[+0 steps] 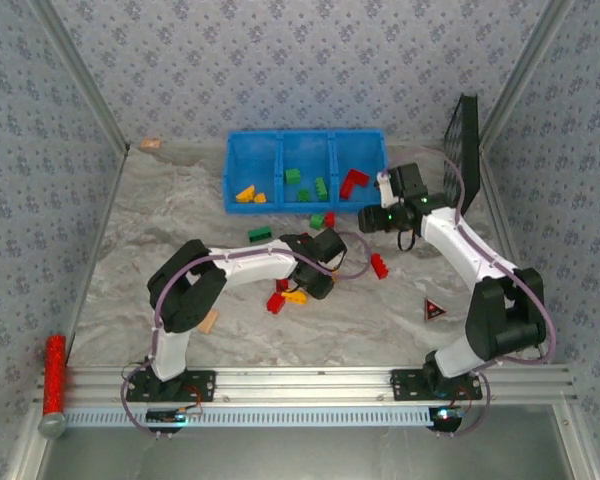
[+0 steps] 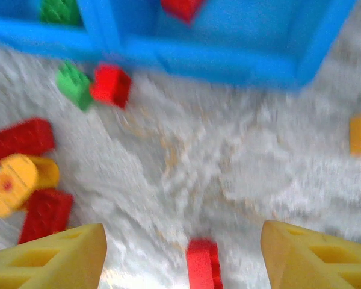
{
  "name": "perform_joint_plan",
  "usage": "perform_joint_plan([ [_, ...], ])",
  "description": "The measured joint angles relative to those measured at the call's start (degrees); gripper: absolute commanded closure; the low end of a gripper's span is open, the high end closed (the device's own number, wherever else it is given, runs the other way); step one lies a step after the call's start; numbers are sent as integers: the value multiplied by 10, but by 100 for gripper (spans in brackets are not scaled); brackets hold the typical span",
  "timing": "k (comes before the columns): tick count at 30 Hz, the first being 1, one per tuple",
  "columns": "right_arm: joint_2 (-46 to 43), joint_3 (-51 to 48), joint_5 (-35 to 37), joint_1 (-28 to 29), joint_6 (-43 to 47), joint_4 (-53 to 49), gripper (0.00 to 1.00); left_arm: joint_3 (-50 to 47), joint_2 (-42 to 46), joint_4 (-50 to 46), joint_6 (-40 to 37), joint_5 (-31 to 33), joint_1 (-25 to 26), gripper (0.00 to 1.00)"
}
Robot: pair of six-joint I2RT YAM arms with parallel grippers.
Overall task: Sort the legos into containers by color
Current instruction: Pick up the lego from the center of the table, then place the lego in the container.
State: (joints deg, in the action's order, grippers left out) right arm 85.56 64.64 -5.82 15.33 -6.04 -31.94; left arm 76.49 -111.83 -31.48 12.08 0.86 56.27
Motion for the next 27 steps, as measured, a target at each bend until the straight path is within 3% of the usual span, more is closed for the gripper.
perform_joint_plan([
  [9,-39,-108,0,-2,-42,1,25,-5,63,-18,0,-6,-35,73],
  [16,-39,-137,0,-2,-55,17,24,68,124,-29,-5,7,-117,75],
  [27,-26,-145,-2,-1,-62,40,23,176,89,-5,3,61,-255,77],
])
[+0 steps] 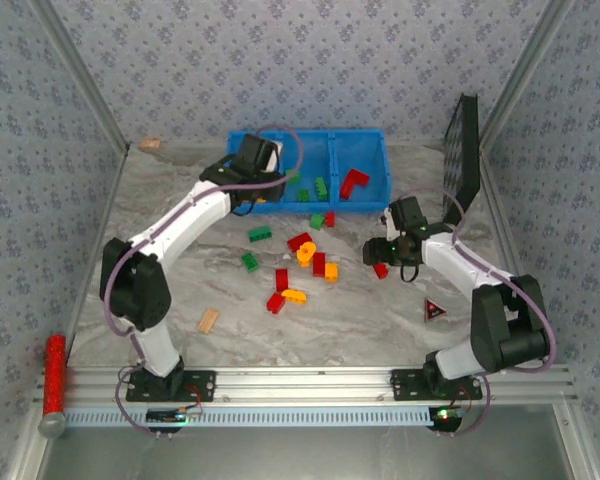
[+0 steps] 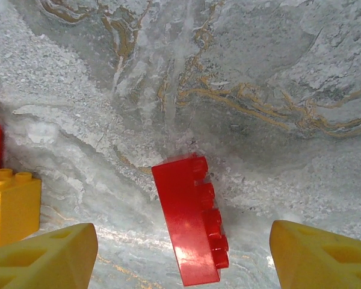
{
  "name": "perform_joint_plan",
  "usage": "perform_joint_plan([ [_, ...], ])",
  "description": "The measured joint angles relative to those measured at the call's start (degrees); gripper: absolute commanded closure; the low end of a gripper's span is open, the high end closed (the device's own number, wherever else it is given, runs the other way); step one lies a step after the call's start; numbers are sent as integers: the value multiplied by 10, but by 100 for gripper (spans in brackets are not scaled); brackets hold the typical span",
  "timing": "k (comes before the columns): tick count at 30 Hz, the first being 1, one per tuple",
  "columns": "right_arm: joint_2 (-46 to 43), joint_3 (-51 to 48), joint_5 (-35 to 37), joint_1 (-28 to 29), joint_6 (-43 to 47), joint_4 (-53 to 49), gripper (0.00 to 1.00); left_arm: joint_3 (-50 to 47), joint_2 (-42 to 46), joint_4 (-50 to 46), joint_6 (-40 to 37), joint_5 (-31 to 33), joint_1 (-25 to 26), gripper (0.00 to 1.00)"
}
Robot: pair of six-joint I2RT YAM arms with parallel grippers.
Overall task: Sort the legos into containers by color
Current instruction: Place the lego in the container.
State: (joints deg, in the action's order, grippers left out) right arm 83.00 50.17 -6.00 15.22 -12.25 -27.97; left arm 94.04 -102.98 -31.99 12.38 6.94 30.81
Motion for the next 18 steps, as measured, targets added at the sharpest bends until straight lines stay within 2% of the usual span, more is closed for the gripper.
perform_joint_plan([
  [6,19,-1,4,5,-4,-1,31,77,-97,5,12,2,-47,78],
  [18,54,0,6,12,-22,-23,34,195,-240,-23,56,-16,-105,75],
])
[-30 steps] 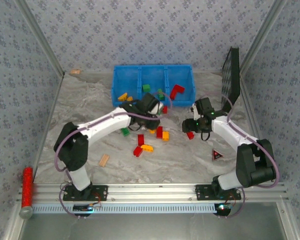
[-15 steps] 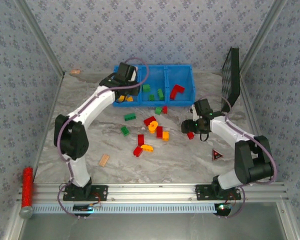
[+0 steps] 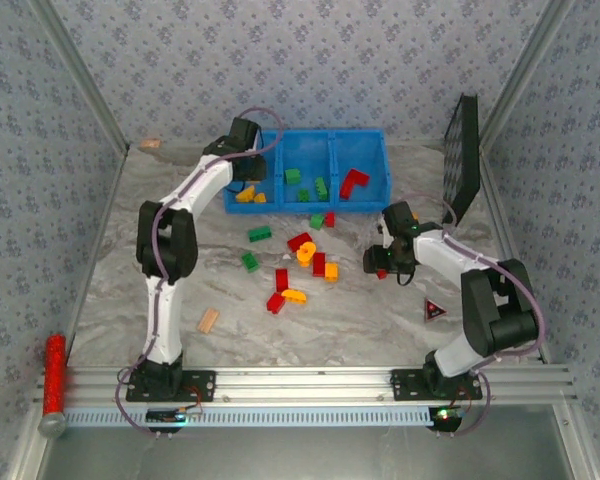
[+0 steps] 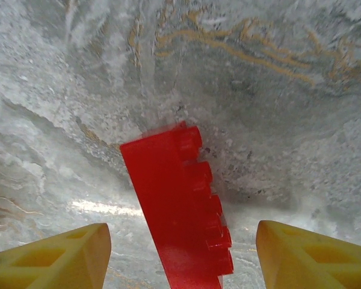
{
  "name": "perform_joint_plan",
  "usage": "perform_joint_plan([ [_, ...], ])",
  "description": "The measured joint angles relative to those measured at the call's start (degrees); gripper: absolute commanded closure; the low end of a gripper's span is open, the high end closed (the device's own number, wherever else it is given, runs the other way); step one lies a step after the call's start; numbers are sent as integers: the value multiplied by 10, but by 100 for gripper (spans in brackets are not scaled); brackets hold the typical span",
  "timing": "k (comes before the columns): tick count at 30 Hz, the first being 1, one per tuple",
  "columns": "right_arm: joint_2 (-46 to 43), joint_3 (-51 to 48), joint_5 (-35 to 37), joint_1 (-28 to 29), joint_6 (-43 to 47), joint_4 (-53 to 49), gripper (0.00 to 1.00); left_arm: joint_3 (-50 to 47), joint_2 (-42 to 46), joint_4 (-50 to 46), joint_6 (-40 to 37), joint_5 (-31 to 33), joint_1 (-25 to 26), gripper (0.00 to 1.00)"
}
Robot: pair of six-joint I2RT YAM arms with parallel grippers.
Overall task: Sort the legos into containers by color
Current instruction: Place the lego in the container, then pick up the lego from the middle-right of the table, then place the lego in the container.
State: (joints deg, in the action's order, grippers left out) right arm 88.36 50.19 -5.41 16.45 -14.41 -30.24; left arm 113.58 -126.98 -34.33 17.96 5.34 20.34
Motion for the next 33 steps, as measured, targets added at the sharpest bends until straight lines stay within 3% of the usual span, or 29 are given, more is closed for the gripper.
perform_joint_plan([
  [9,32,11,-4,4,-13,-8,47,7,-25,-21,19,-4,3,62],
  [18,59,29,-6,6,-14,-13,73,9,-25,-37,23,-9,3,48],
  [25,59,60,-7,11,-12,-36,78,12,-19,-56,18,-24,3,45],
  [29,52,107,-2,11,-10,-68,78,-13,35,-65,11,-33,4,43],
  [33,48,184,13,11,-8,-95,78,-100,160,-64,4,-38,8,42],
])
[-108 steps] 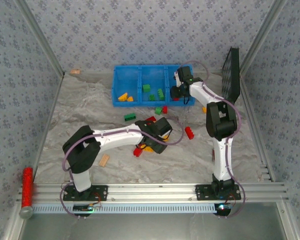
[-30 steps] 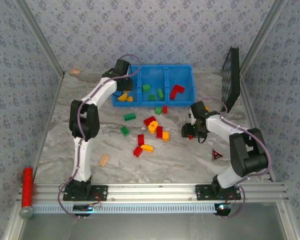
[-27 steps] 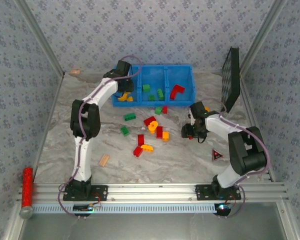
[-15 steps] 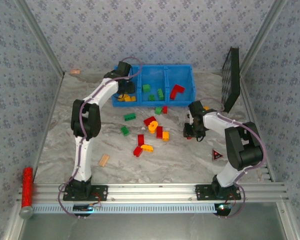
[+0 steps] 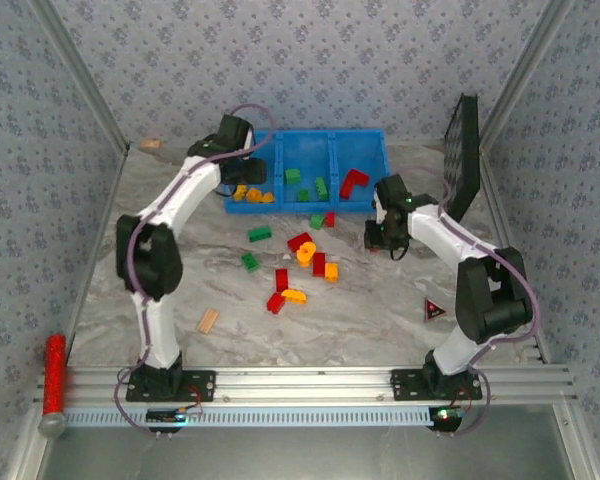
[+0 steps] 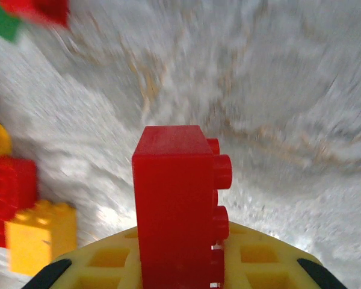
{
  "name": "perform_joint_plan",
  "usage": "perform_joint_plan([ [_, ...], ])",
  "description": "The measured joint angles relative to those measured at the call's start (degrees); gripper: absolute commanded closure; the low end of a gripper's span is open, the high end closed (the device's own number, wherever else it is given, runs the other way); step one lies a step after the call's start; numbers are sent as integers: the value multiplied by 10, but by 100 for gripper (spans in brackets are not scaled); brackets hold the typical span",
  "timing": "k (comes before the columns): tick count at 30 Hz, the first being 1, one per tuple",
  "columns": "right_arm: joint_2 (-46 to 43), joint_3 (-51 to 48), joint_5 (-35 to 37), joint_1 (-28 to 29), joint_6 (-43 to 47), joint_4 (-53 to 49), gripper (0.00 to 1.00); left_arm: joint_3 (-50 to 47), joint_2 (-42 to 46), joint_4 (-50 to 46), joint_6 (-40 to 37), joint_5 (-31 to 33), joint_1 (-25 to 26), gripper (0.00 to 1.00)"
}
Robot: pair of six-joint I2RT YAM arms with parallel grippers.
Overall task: Sort the legos into containers by color
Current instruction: Place the lego in the container.
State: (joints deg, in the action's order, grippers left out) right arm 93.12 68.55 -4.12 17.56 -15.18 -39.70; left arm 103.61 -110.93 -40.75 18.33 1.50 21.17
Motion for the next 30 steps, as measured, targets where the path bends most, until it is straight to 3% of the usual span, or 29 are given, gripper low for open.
perform_joint_plan([
  [7,73,192,36,0,28,-23,79,-187,227,2,2,-2,18,40],
  [13,213,341,55,0,52,-35,79,-330,326,-14,34,2,70,40],
  [20,345,473,59,-1,64,-65,79,-438,382,-30,111,7,150,38],
  [26,407,552,58,-6,67,-80,78,-473,389,-28,186,20,165,37],
  [30,421,557,58,-15,67,-82,68,-475,385,-27,215,33,165,36],
])
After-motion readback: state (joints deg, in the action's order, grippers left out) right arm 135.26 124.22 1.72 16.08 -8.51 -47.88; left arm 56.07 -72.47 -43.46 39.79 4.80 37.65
